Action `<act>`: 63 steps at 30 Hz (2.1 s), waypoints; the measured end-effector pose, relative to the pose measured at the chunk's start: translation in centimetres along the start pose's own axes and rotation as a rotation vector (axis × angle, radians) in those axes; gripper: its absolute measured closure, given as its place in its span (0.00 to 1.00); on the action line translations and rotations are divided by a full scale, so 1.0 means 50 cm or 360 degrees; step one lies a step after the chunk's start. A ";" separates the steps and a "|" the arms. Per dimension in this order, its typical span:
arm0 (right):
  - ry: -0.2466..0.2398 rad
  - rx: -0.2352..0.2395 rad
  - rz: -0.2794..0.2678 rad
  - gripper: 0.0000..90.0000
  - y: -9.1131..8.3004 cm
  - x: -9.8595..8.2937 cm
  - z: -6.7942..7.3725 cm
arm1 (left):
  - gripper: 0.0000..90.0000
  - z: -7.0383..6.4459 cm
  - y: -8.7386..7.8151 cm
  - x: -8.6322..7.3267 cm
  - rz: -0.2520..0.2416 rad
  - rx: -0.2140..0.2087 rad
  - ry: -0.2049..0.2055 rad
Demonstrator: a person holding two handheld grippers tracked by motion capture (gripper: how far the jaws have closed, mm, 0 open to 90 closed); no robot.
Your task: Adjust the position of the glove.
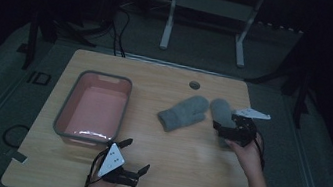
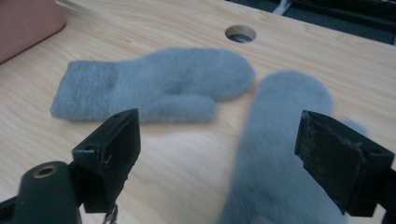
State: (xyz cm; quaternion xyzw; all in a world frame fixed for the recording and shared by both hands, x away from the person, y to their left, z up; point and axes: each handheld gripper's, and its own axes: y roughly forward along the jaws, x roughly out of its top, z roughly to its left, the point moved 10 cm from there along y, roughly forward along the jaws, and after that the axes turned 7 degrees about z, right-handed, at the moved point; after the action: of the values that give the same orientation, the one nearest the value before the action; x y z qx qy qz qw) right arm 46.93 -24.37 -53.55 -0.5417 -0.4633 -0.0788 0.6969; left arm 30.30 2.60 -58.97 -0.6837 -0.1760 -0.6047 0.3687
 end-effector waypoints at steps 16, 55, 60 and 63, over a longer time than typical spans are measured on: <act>-0.0111 0.0085 0.0067 0.20 0.141 0.076 0.045 | 0.00 0.001 0.000 0.000 0.0002 0.0006 -0.0010; -0.0230 0.0073 0.0320 0.81 0.293 0.052 0.070 | 0.00 -0.001 0.002 -0.001 0.0018 0.0002 -0.0018; -0.0266 0.0154 0.0345 0.89 0.273 0.059 0.093 | 0.00 -0.001 0.002 -0.001 0.0018 0.0002 -0.0019; -0.0272 0.0212 0.0309 0.90 0.252 0.069 0.112 | 0.00 -0.001 0.002 -0.001 0.0019 0.0003 -0.0016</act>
State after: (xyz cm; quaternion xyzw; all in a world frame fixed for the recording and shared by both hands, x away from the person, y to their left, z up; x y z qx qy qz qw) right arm 53.43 -13.31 -59.69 -0.5413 -0.4707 0.0662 0.6936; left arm 30.31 2.51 -59.05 -0.6873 -0.1744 -0.5990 0.3720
